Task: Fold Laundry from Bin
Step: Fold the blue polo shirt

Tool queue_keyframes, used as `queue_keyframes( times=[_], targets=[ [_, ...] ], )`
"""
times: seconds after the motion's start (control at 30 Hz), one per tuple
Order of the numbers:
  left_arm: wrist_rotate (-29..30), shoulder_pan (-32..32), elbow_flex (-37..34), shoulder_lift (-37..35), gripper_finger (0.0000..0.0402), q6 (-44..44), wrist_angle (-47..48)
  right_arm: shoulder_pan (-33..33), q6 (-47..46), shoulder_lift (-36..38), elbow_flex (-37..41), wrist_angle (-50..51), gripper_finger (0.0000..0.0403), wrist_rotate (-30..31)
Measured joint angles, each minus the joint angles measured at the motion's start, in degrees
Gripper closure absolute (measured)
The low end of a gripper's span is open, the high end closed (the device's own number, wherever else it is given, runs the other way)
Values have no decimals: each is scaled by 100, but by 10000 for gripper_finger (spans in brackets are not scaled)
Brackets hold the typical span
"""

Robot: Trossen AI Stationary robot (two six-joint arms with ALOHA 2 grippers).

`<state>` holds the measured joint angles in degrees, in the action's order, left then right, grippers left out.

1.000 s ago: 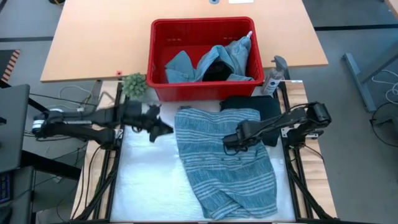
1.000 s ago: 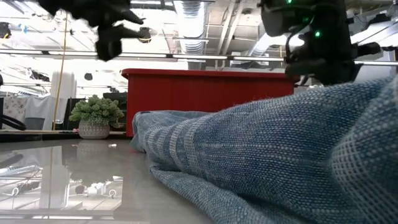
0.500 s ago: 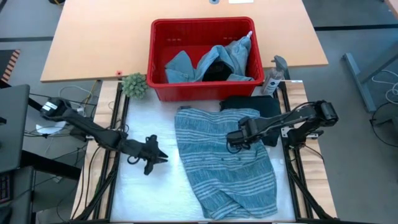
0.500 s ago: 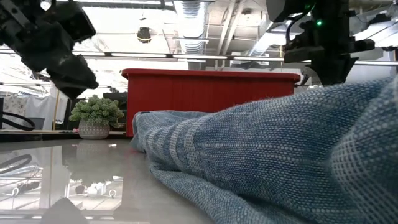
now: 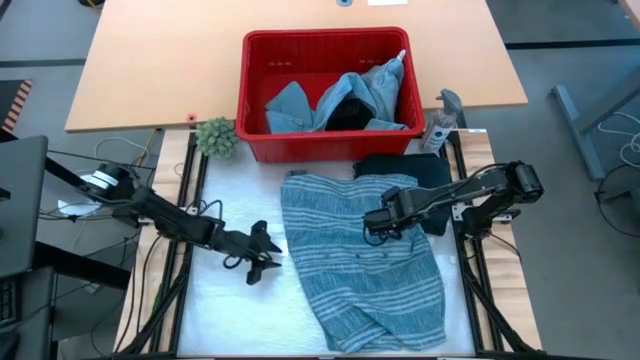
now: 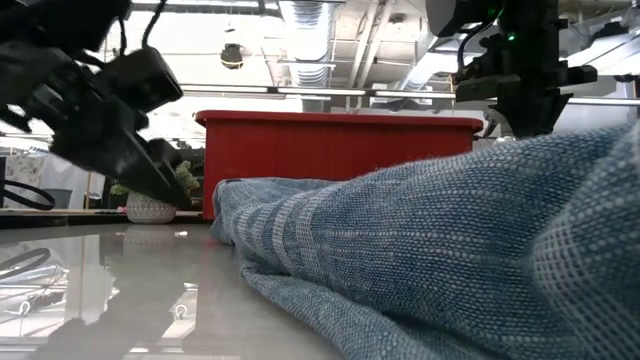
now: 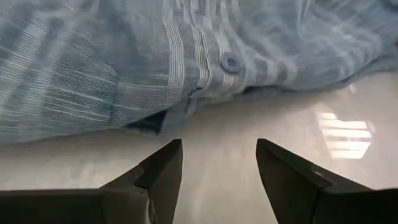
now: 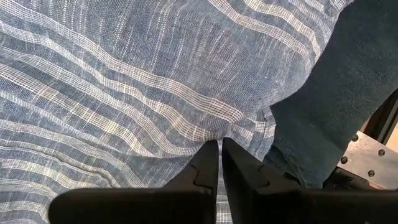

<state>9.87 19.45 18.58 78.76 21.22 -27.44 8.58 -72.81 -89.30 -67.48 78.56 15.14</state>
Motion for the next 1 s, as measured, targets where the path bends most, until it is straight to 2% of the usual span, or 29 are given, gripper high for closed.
queue_keyframes(
  times=[0.2, 0.3, 0.5, 0.63, 0.73, 0.83, 1.0],
  targets=[
    [46, -169, 562, 981, 209, -435, -9, 7, -3, 0, -2, 0, 355, -2],
    [-23, -290, 781, 1193, 209, -458, 33, 7, -16, 0, -2, -20, 355, -7],
    [-161, -416, 838, 956, 209, 129, 717, 7, -18, 0, -2, -26, 355, -20],
    [150, -420, 835, 538, 209, 282, 1173, 7, 13, -2, -2, -101, 355, -22],
    [443, -420, 842, 402, 209, -2, 1067, 4, 209, -2, -2, -255, 355, -22],
    [223, -442, 842, 499, 209, -278, 905, -1, 266, -2, -3, -312, 355, -20],
    [35, -446, 840, 744, 209, 81, 844, -4, 281, -2, -4, -293, 355, -20]
  ],
)
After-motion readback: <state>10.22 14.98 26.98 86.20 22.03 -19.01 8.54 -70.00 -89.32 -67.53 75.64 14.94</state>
